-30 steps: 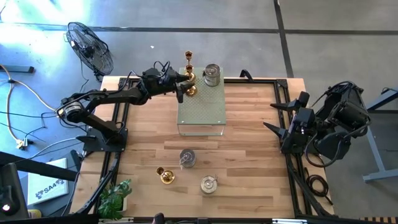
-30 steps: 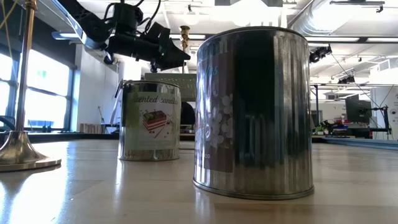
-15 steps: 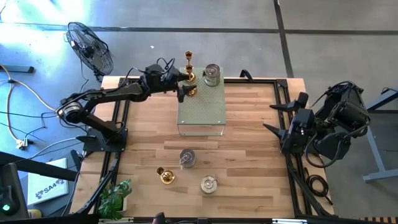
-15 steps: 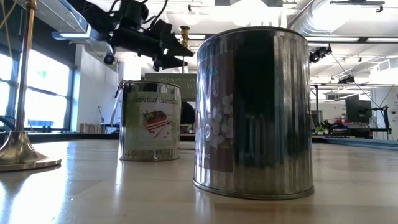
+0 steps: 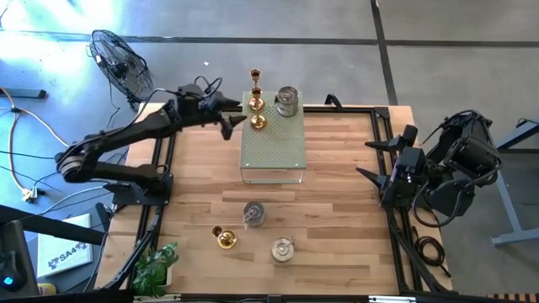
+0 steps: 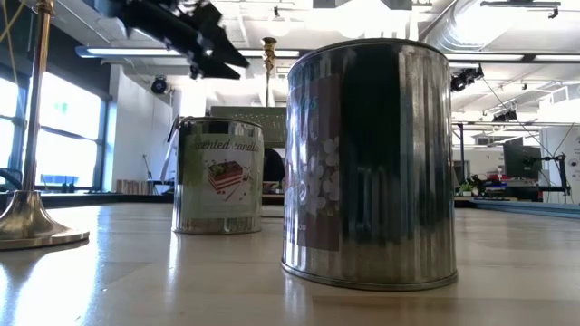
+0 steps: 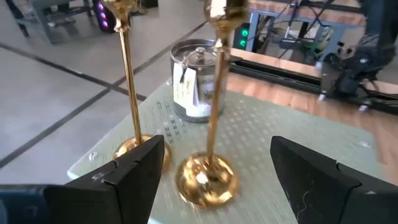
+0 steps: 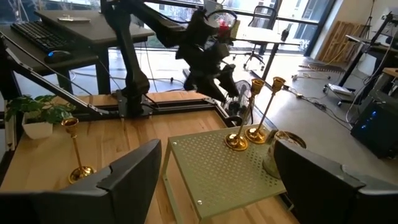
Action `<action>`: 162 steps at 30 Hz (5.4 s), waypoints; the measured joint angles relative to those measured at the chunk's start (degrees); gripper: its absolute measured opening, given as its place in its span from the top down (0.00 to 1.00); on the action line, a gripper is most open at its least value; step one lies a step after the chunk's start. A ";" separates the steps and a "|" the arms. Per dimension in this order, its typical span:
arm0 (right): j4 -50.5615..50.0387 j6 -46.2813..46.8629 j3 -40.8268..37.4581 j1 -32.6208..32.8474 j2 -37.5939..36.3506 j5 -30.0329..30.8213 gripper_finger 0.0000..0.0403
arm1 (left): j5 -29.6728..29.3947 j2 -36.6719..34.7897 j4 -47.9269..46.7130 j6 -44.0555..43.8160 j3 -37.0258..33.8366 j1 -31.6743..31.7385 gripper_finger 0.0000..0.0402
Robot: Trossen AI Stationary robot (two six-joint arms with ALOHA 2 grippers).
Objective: Pick & Place candle stick holders
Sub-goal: Put the green scented candle on the shelf aligned with the other green scented candle
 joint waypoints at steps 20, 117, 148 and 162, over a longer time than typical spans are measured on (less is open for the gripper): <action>-0.37 -1.53 0.00 -0.02 0.00 3.84 0.24 | 15.83 -20.70 -27.30 -11.86 -0.04 -4.70 0.28; 2.31 0.20 0.02 -0.01 4.90 -5.74 0.24 | -7.87 3.67 -34.75 -31.71 16.56 -44.82 0.01; 20.25 -8.16 0.02 0.00 11.99 -9.26 0.24 | -9.23 34.40 -62.88 -38.95 39.06 -45.77 0.01; 22.45 -1.15 0.02 0.00 13.35 -10.32 0.24 | -6.08 34.41 -61.95 -36.17 39.06 -45.77 0.01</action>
